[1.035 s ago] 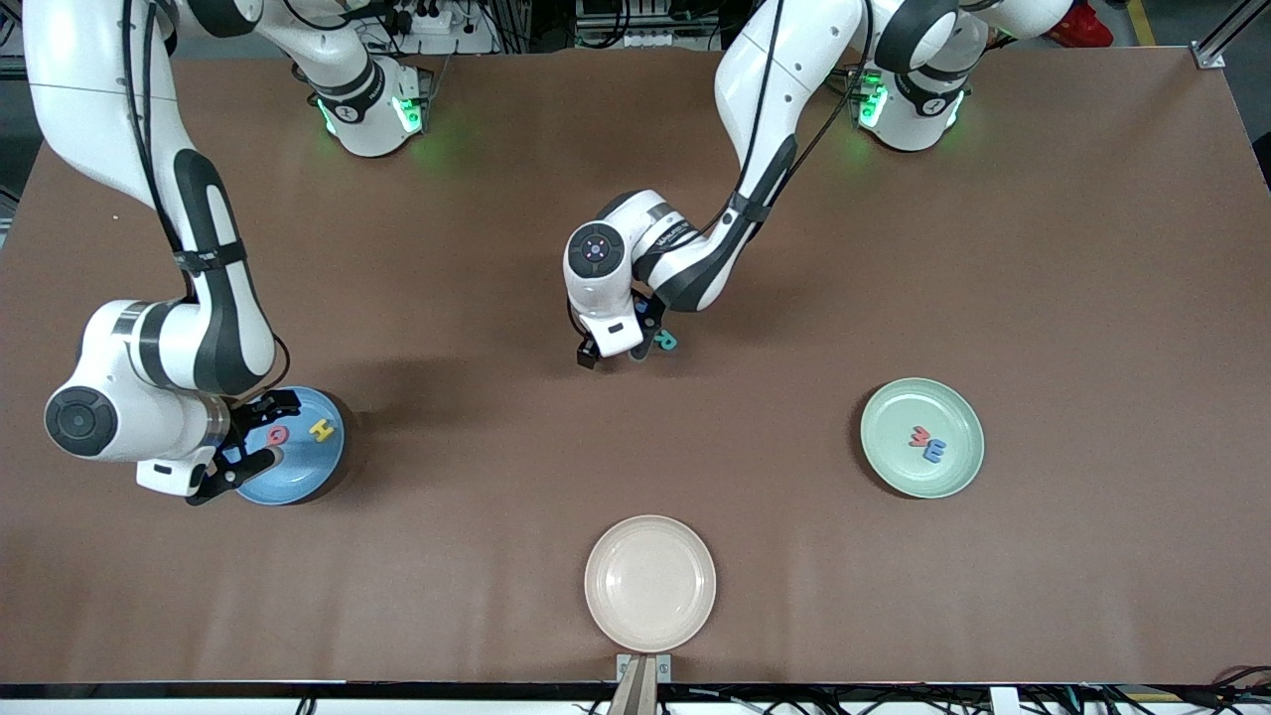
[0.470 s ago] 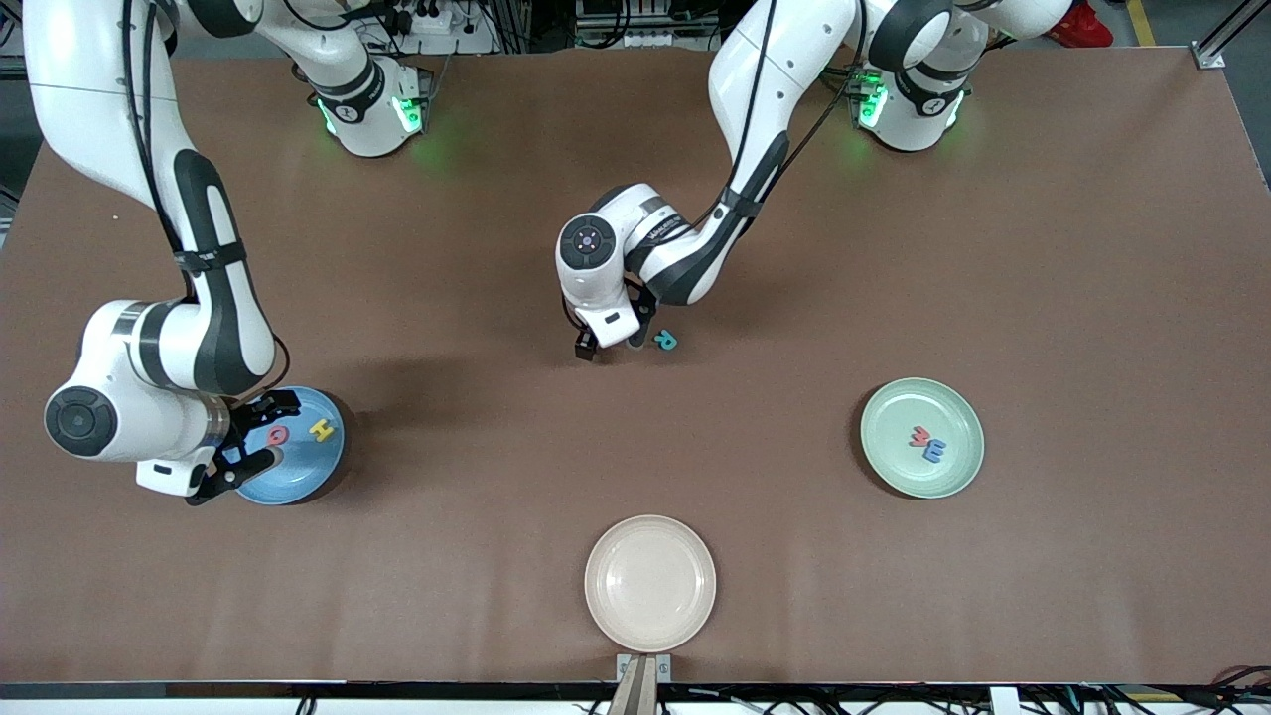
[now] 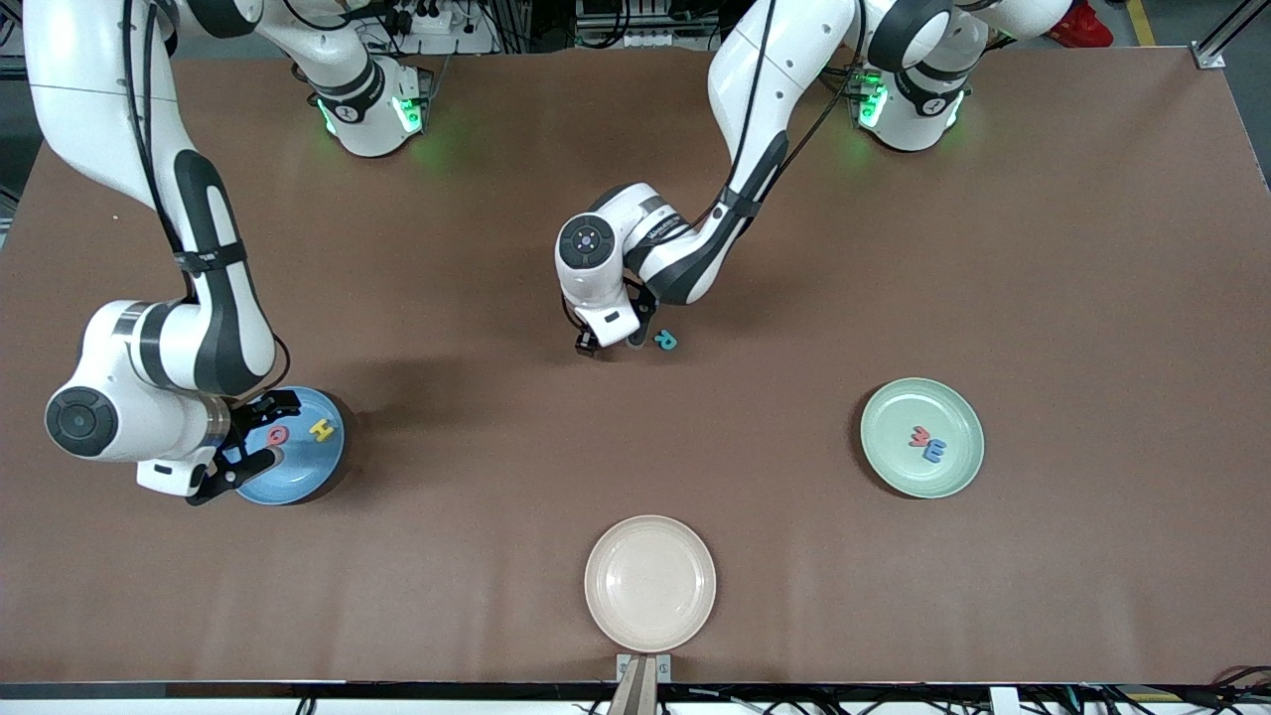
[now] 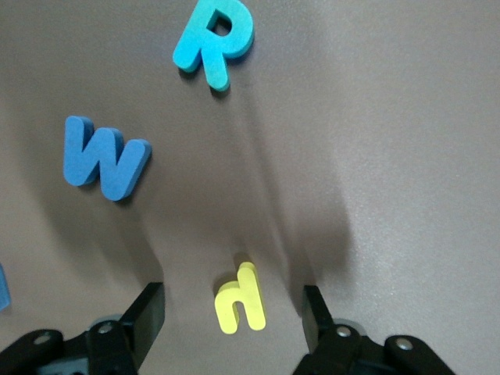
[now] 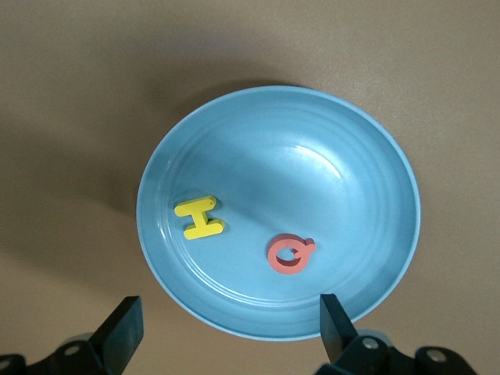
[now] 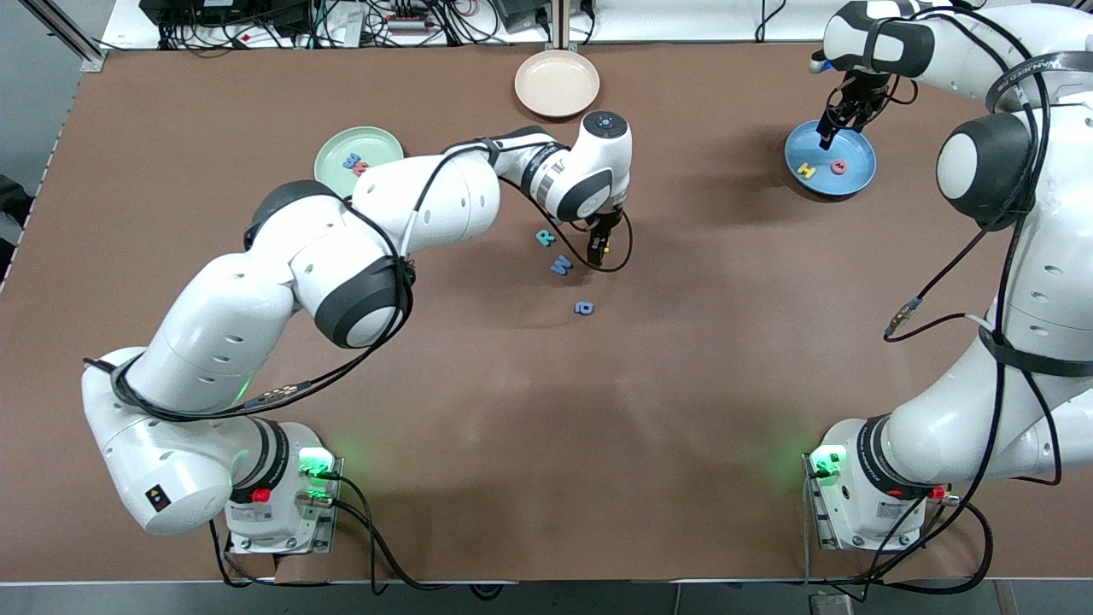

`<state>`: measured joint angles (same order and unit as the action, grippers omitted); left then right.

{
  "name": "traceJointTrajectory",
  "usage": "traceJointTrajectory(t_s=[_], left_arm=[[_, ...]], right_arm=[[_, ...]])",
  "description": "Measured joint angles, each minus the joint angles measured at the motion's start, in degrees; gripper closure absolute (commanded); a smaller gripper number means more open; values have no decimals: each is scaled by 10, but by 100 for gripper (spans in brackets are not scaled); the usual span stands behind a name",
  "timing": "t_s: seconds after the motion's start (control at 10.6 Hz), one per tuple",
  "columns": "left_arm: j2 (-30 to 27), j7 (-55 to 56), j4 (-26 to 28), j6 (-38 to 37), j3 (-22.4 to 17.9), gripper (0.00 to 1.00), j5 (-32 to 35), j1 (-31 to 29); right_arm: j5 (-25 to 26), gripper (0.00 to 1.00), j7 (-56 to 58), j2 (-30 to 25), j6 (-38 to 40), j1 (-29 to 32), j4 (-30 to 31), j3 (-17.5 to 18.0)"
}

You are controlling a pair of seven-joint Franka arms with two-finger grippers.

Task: Sort uppercase to blue plate, lowercase to green plate
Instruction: 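Lower the left gripper and grasp the yellow n letter, then carry the n to the green plate while the right gripper reaches the letters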

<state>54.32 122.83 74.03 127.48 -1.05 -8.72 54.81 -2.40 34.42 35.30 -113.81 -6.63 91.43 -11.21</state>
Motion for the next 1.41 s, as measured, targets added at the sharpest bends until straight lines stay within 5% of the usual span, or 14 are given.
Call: traceJointTrajectory(t_s=[0.38,0.94,1.41], left_arm=[[0,0,-3,0,-1,96,0,-1],[-6,-87,-10,-25,-7,100,0,-9],[-103,-322,-23,-128,-13,100,0,-112]], right_arm=[[0,0,0,1,0,0,0,0],[0,0,0,1,-1,0,0,0],[-7,0,-86,1,15,-42,-1,3]])
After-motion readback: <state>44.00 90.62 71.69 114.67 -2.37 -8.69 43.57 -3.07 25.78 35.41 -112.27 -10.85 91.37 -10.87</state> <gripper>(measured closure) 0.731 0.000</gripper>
